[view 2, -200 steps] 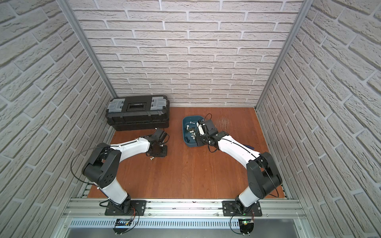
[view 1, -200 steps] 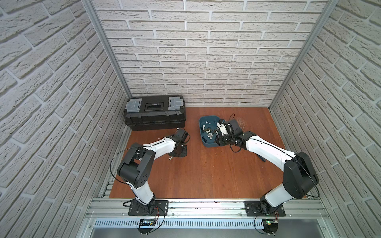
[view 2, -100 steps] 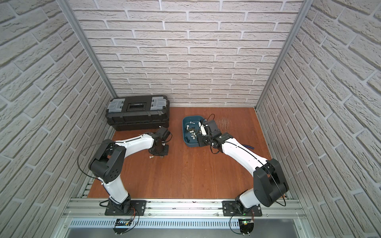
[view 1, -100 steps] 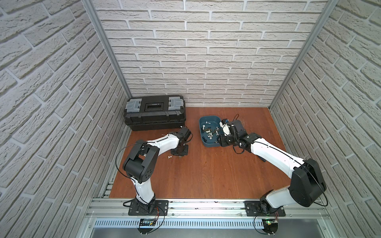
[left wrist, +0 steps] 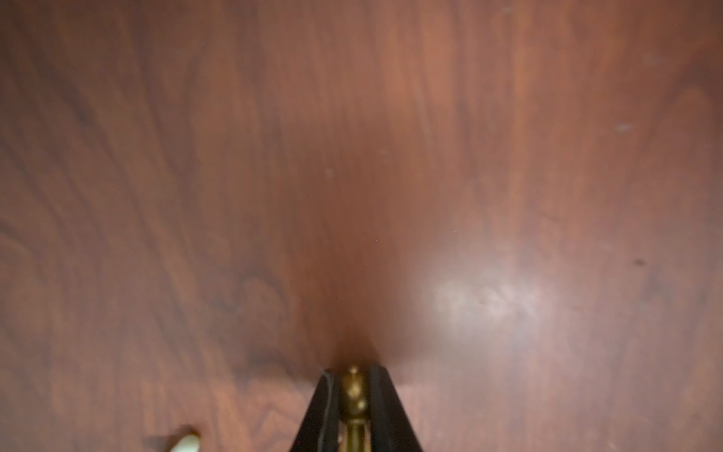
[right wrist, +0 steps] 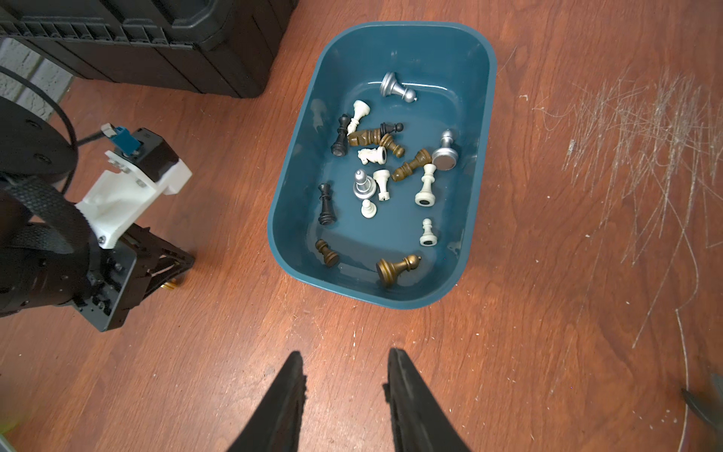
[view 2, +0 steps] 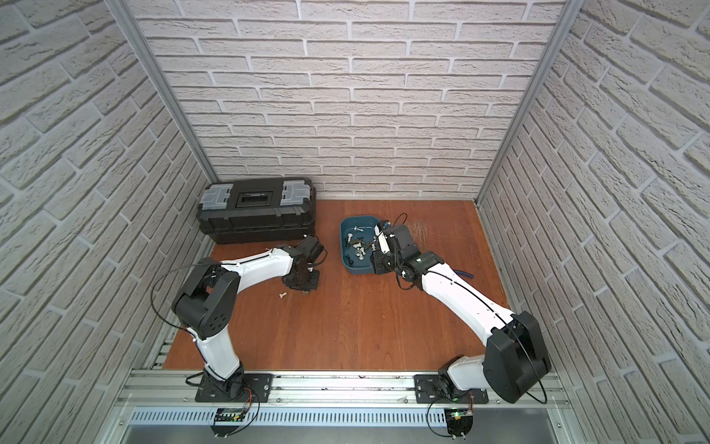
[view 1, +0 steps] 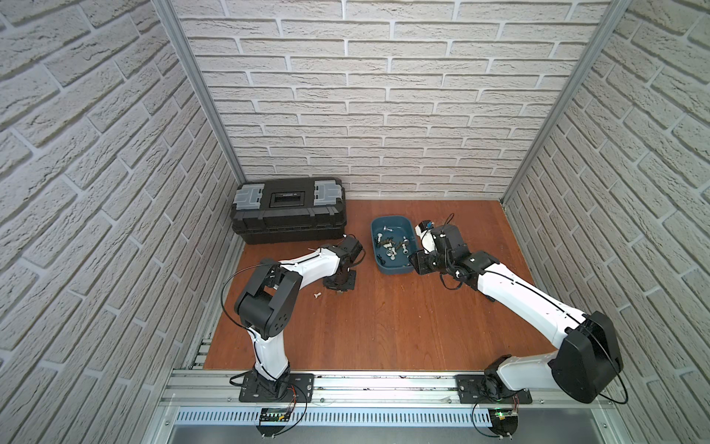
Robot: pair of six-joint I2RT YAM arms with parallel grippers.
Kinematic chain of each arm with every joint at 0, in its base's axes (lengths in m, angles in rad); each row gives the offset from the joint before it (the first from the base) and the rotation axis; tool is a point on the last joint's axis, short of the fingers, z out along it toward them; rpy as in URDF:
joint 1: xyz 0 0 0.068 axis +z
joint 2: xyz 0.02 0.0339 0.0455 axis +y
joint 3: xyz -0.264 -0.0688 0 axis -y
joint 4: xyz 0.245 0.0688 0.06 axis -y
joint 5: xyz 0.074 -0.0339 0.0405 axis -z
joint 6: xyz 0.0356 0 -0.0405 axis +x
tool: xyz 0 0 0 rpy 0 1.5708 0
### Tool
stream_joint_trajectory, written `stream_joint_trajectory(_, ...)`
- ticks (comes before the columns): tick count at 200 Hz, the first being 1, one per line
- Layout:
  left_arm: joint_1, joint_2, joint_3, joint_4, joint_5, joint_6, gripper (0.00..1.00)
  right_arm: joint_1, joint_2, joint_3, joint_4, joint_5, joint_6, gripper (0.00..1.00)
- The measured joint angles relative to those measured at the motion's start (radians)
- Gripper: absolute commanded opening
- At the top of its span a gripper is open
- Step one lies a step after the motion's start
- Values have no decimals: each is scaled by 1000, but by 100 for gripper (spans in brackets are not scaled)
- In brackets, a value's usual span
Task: Put the chess pieces into the storage box
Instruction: Pick up the chess piece at the center of the board, then place the chess piece in the storage box.
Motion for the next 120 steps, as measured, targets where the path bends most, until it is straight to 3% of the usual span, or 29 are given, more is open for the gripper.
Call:
stream_joint_trajectory(65, -34, -91, 49, -31, -13, 0, 0, 7, -19, -29, -7, 6, 13, 40)
stream_joint_trajectory(120, -75, -96, 201, -64, -21, 7, 0, 8, -87, -60, -9, 42, 18, 40)
